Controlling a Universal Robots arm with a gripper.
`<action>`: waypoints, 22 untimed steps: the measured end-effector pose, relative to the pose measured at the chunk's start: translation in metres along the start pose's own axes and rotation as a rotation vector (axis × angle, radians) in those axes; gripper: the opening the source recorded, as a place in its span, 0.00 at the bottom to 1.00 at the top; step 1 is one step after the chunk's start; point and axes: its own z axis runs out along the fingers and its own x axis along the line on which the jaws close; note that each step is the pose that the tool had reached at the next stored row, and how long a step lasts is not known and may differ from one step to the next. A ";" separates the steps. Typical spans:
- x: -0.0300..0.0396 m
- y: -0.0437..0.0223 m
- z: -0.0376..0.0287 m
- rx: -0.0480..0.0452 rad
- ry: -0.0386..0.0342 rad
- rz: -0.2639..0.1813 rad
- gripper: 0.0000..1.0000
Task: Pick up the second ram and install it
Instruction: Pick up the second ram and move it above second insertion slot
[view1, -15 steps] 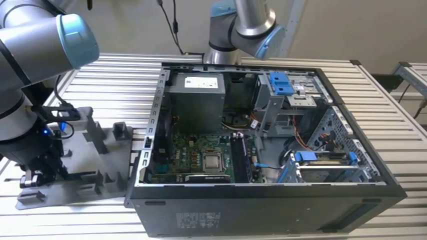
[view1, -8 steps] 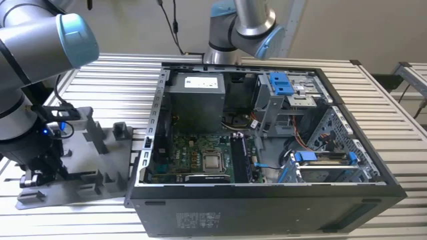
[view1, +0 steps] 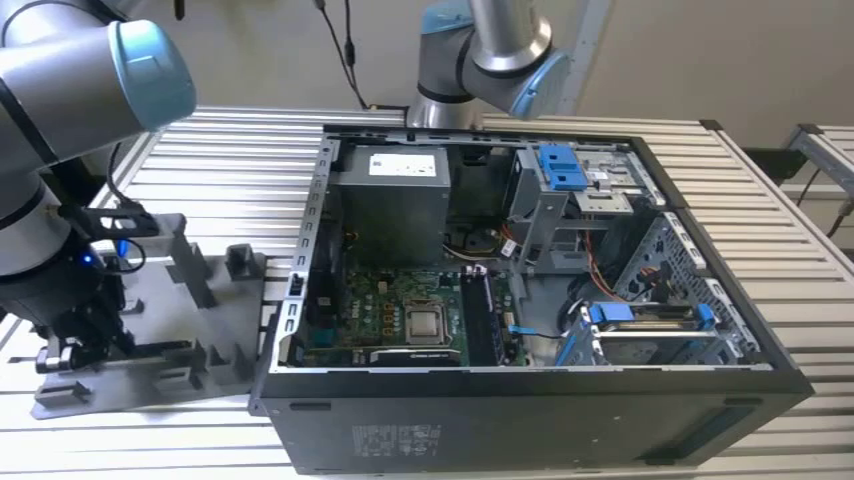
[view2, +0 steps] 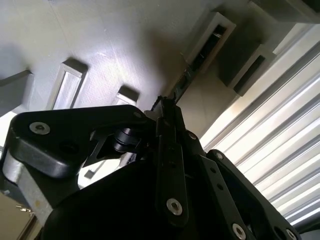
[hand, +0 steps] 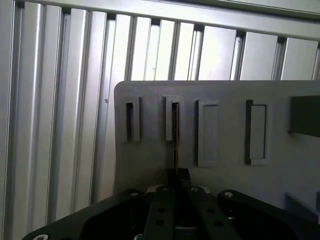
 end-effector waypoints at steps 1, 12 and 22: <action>0.0000 0.0000 -0.0001 0.0003 -0.0002 0.000 0.14; -0.0002 0.0004 -0.0054 0.0003 0.0000 0.003 0.14; -0.0007 0.0007 -0.0154 0.0008 -0.0001 0.007 0.14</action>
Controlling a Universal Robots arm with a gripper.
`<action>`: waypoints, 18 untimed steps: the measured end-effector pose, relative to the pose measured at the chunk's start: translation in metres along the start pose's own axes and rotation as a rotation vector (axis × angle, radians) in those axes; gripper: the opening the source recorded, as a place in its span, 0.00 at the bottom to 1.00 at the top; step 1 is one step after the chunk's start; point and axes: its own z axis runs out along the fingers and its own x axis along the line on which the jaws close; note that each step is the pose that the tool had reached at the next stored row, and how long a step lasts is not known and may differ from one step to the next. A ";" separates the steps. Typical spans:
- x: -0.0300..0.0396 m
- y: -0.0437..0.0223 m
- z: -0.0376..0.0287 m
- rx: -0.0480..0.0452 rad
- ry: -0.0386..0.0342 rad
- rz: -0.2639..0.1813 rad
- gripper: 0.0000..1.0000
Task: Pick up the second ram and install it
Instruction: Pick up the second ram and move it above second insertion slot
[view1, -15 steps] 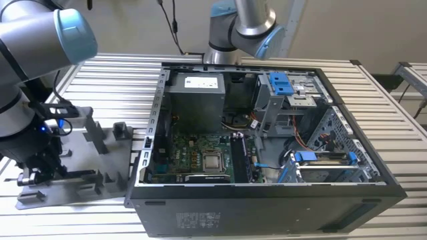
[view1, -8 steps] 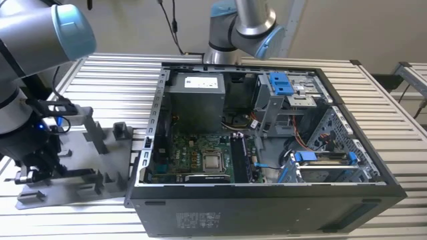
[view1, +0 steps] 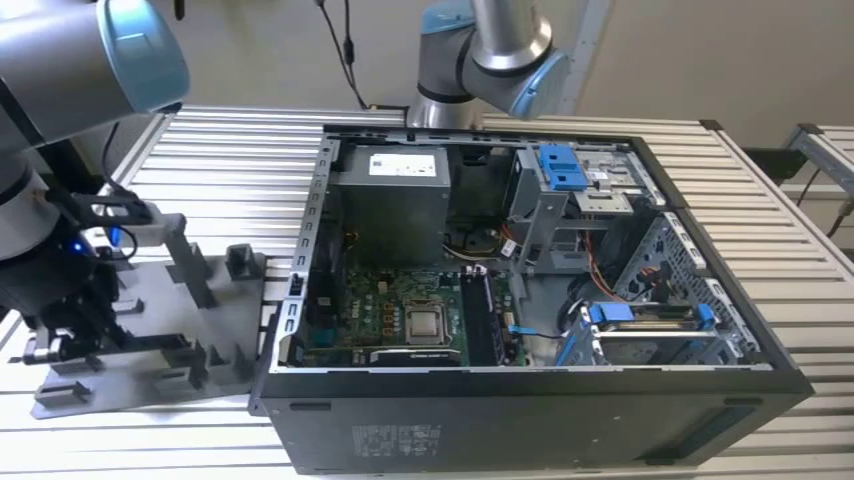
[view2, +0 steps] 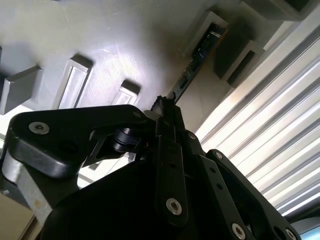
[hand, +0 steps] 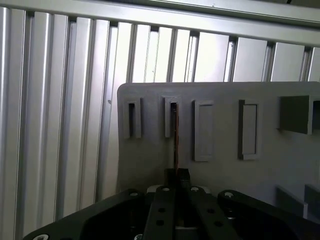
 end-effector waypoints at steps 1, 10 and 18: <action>0.0000 0.0000 -0.0005 0.0000 0.0000 0.000 0.14; -0.0001 0.0004 -0.0029 0.0001 0.0001 0.000 0.14; -0.0003 0.0008 -0.0050 0.0007 0.0001 0.000 0.14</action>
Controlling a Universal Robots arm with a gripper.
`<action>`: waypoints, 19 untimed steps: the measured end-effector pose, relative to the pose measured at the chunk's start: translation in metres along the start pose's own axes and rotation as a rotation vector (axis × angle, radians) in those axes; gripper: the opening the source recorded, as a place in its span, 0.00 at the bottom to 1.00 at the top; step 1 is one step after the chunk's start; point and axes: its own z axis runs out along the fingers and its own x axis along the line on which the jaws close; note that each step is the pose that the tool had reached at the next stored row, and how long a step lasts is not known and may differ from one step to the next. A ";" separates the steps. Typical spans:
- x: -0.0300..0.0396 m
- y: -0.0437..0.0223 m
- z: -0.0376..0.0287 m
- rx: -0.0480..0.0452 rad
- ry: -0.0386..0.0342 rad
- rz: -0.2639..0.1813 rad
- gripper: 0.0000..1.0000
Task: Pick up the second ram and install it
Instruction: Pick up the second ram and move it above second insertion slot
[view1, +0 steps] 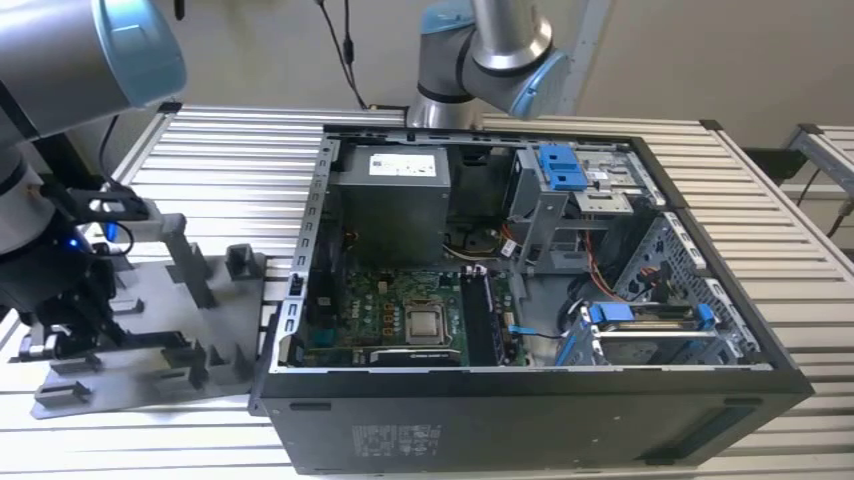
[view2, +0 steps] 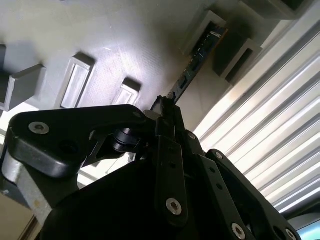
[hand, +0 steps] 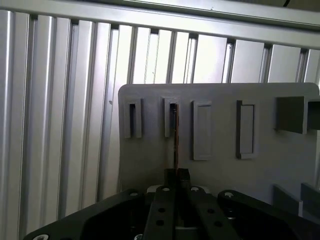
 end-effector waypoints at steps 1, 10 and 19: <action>0.0000 0.0000 -0.0004 0.0000 0.0000 0.000 0.14; -0.0003 0.0002 -0.0075 0.0000 0.0001 0.001 0.14; -0.0005 0.0003 -0.0126 0.0002 0.0001 0.001 0.14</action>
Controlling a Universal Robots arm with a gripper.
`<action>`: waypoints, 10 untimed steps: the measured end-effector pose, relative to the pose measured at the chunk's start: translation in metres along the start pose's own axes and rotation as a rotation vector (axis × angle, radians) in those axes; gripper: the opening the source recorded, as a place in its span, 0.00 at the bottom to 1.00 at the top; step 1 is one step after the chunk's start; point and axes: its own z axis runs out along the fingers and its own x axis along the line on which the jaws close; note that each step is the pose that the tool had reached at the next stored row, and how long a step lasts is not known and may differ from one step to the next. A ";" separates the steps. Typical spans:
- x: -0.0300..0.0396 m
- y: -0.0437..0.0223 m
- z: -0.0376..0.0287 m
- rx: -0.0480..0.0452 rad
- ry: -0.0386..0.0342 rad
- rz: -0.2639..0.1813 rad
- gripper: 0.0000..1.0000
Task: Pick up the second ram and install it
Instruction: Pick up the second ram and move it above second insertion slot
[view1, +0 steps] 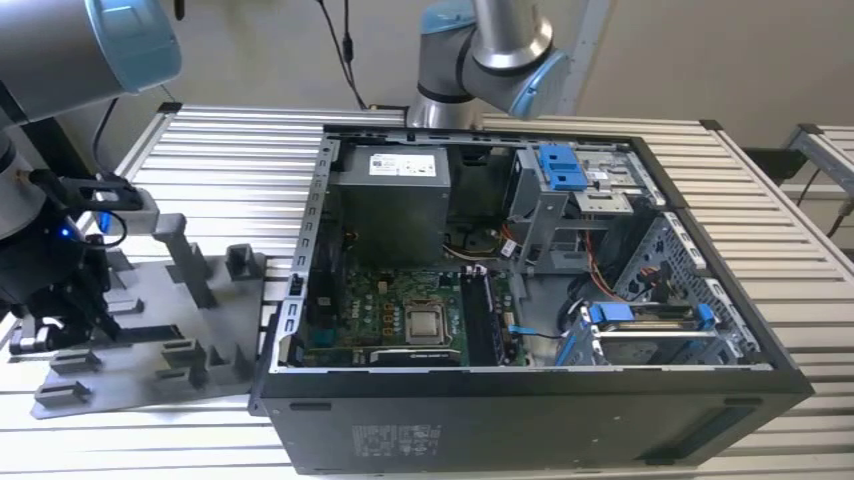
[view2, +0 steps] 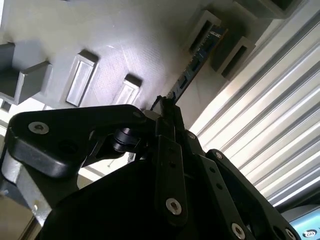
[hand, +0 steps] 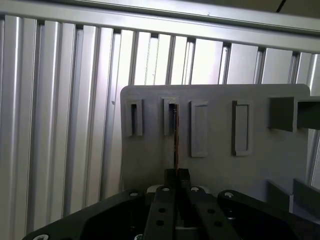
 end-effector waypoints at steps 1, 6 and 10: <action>0.0000 0.0000 -0.0006 0.0000 0.0000 0.000 0.14; -0.0002 0.0000 -0.0030 0.0004 -0.0003 0.000 0.14; -0.0002 0.0000 -0.0046 0.0002 -0.0001 0.000 0.14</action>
